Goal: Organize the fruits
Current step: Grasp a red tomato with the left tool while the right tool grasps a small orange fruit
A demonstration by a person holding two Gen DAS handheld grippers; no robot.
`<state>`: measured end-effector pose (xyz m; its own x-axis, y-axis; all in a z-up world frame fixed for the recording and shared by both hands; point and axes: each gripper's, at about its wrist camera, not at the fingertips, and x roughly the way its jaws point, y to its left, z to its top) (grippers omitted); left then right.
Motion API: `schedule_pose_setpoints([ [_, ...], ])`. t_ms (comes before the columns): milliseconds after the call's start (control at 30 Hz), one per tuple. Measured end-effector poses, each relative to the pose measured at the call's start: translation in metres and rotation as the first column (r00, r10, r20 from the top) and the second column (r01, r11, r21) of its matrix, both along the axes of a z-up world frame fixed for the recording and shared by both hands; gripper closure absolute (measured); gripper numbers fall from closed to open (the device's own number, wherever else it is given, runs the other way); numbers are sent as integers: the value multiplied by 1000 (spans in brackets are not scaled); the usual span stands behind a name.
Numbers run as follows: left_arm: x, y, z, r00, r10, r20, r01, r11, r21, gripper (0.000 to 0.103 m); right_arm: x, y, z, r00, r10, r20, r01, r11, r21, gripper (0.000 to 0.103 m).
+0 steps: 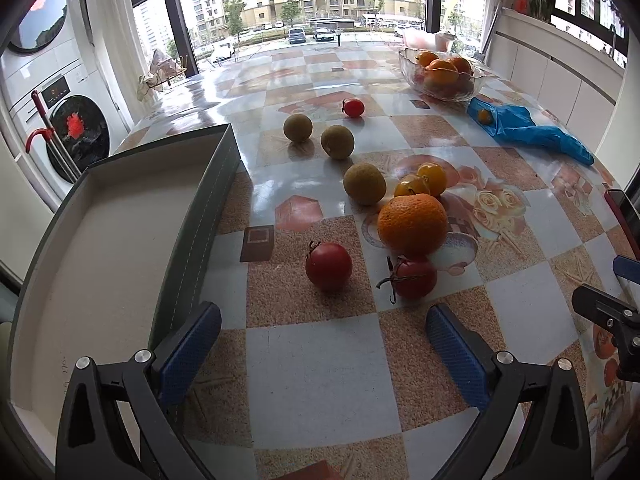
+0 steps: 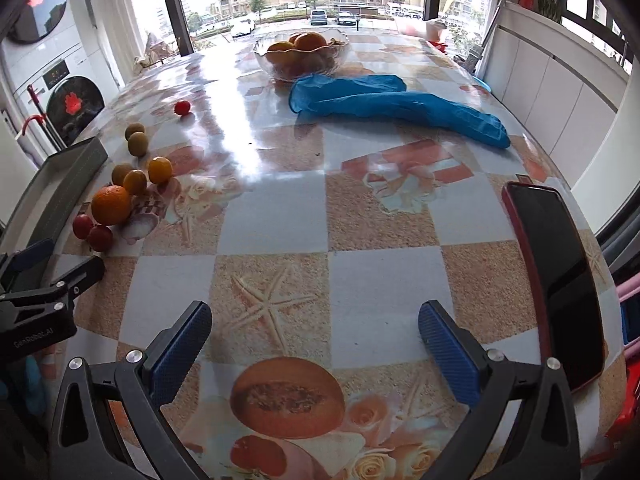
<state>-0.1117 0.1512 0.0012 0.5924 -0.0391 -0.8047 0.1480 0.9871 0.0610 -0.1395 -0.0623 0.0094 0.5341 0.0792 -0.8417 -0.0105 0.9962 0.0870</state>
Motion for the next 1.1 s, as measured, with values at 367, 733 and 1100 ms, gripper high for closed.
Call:
schedule_pose_setpoints([
  [367,12,10,4,999,-37,-18,37,999,-5,0,63,61,-3,985,172,6,-171,982,-85,9],
  [733,17,13,6,1000,-28,-15,27,999,-25,0,98,97,2,949,308,62,-302,950,-83,42],
  [1100,23,3,6,1000,-21,-13,20,999,-27,23,71,43,5,980,189,58,-194,975,112,80],
])
